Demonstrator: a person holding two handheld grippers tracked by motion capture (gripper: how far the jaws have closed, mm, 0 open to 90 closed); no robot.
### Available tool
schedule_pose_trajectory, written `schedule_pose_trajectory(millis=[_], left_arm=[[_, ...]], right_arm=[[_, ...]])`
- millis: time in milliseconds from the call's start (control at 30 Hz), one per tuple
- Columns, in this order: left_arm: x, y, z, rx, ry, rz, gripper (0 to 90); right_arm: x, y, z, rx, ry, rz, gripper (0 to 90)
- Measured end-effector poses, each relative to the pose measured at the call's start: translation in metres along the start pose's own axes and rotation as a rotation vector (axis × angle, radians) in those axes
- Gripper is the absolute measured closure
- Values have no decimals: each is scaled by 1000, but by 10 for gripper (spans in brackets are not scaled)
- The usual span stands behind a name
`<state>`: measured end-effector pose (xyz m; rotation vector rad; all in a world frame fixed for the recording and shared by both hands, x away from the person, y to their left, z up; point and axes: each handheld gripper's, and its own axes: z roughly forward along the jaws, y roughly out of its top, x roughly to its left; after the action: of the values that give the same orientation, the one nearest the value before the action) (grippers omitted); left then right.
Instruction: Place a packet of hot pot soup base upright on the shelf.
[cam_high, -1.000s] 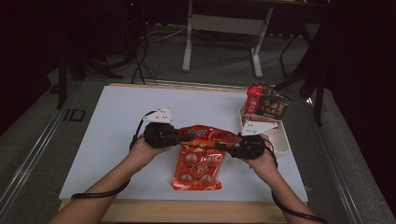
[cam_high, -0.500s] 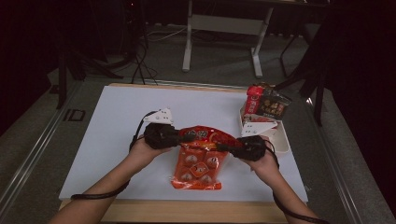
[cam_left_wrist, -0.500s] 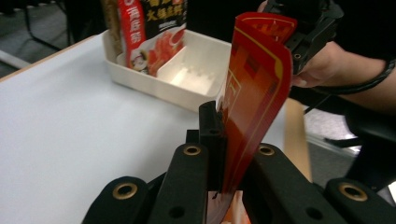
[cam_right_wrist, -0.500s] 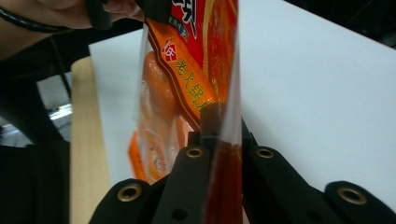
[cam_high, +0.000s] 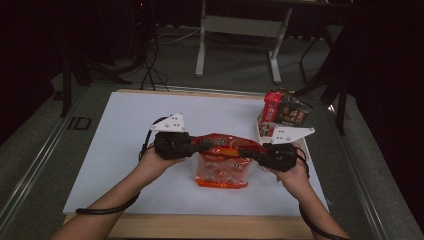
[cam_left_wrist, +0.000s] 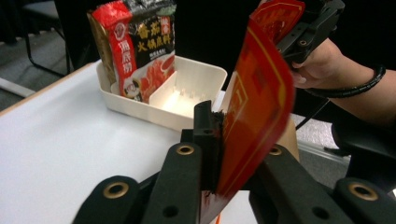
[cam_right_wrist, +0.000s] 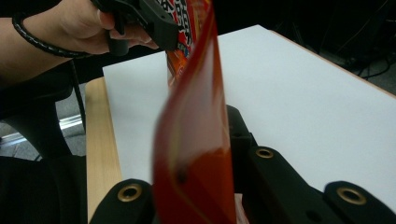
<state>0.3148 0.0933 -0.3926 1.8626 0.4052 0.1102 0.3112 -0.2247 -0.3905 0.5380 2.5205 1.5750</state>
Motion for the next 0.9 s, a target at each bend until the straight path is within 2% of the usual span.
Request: schedule_pose_trajectory(millis=[67,133,200,333,533,633,667,700,833,900], left_arm=[[0,1,-1,-11,5,-6,782],[0,2,-1,-31,6,-18,666],[1,2,-2,-38,8,-27,592],[3,2,-6,-59,20,-55,459],[9,-1,-7,-57,49,-91,285],[10,-4,-7,-65,41,-108,203],[10,-5,-6,-58,39,-100,139],[9,-5,-6,-52,54,-92,117],[9,-10,-2,-67,41,-83,50],[9,-13,-1,-74,60,-72,22]], right_arm=[[0,3,-2,-4,-1,-8,900],[2,7,-3,-3,-9,-22,900],[2,11,-5,-1,-21,-36,900],[1,17,-9,-10,-32,-39,900],[-1,29,-22,-61,-51,-40,900],[-3,37,-31,-91,-57,-37,900],[-4,40,-34,-101,-60,-34,900],[-5,43,-38,-106,-66,-33,900],[-10,53,-51,-134,-92,-15,900],[-14,57,-58,-147,-109,-10,900]])
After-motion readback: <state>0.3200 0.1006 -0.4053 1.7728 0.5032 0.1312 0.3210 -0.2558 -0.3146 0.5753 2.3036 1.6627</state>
